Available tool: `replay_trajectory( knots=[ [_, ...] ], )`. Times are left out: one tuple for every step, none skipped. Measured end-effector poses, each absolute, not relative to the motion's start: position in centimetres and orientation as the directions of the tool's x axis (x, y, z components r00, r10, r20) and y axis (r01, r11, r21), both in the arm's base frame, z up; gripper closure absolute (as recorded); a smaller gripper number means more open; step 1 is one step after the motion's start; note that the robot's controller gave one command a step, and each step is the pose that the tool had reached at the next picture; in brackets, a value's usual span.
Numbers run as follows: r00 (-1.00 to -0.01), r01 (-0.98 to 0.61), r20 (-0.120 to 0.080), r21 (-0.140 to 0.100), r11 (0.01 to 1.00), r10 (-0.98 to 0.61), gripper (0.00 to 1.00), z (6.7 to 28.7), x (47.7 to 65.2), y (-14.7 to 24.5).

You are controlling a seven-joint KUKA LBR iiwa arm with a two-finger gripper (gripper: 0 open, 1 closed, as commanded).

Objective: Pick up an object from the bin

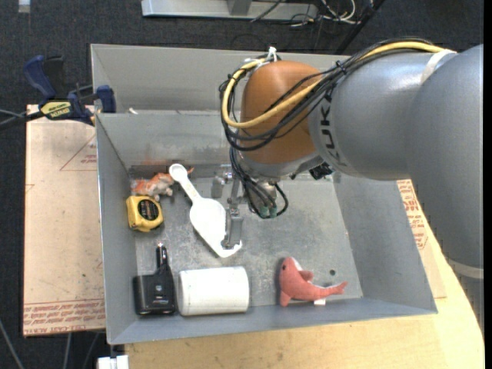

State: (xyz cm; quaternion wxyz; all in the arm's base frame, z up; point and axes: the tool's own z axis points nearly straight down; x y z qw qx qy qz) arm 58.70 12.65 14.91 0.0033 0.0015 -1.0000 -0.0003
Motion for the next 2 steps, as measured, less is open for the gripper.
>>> replay_trajectory(
  knots=[
    [-1.000, -0.001, 0.000, 0.002, 1.000, -0.001, 0.00, 15.4, 58.9, 12.6],
    [-1.000, -0.006, -0.003, 0.003, 1.000, -0.006, 0.00, 10.1, 59.1, 11.7]
  ],
)
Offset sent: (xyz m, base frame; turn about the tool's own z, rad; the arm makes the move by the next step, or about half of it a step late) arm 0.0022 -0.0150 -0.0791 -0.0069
